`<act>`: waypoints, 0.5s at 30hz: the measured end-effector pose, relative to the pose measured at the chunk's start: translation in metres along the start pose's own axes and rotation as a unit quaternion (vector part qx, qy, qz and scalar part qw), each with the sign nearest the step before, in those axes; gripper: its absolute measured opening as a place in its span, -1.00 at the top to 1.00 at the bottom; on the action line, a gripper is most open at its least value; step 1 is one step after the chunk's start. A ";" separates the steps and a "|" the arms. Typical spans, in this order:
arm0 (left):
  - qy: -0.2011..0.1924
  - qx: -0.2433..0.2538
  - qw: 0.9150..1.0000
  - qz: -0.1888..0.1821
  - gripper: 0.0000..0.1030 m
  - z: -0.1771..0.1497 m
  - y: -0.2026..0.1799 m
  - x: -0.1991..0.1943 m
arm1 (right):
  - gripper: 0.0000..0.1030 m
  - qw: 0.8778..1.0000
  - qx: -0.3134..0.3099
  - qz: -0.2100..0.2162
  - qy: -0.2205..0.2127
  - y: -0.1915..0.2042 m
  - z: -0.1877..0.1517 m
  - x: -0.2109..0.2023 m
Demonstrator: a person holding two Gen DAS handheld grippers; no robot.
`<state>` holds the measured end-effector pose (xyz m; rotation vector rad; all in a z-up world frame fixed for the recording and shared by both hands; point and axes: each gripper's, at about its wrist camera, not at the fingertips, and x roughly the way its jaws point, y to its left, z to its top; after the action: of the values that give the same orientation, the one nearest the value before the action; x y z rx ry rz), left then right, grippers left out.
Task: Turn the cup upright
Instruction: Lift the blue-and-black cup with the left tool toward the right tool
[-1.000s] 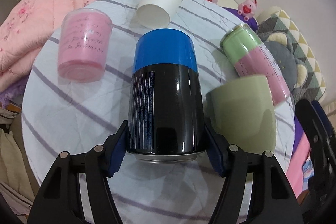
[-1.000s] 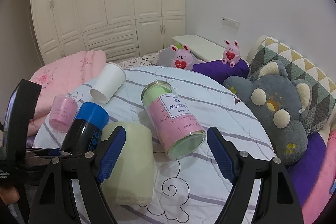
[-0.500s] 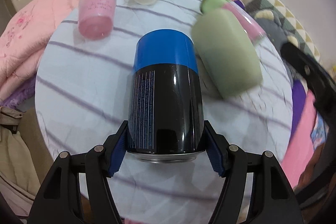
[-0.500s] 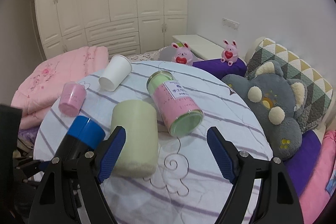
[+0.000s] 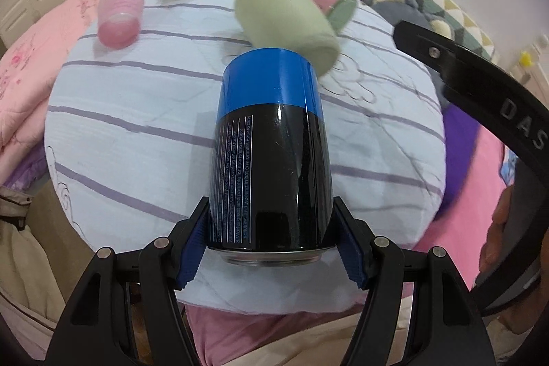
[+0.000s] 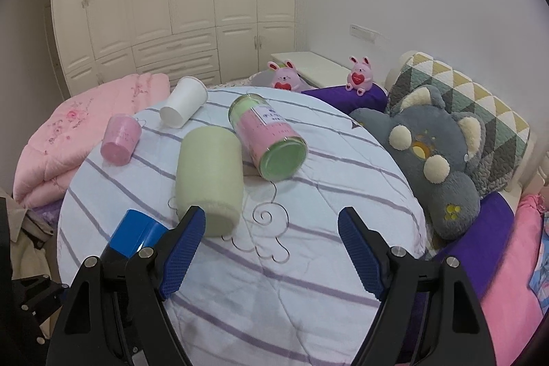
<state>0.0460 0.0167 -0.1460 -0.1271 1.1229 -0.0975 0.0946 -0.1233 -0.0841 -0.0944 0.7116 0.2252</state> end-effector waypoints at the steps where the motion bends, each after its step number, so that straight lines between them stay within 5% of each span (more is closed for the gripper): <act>1: 0.000 0.003 1.000 -0.001 -0.32 -0.002 -0.005 0.001 | -0.57 1.000 0.001 0.000 0.001 -0.001 -0.002 -0.001; 15: 0.008 0.076 0.997 -0.020 -0.32 0.007 -0.054 0.015 | -0.57 0.999 0.034 -0.008 0.010 -0.038 -0.012 -0.001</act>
<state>0.0576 -0.0382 -0.1483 -0.0138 1.1258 -0.2200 0.0952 -0.1626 -0.0921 -0.0369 0.7368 0.1853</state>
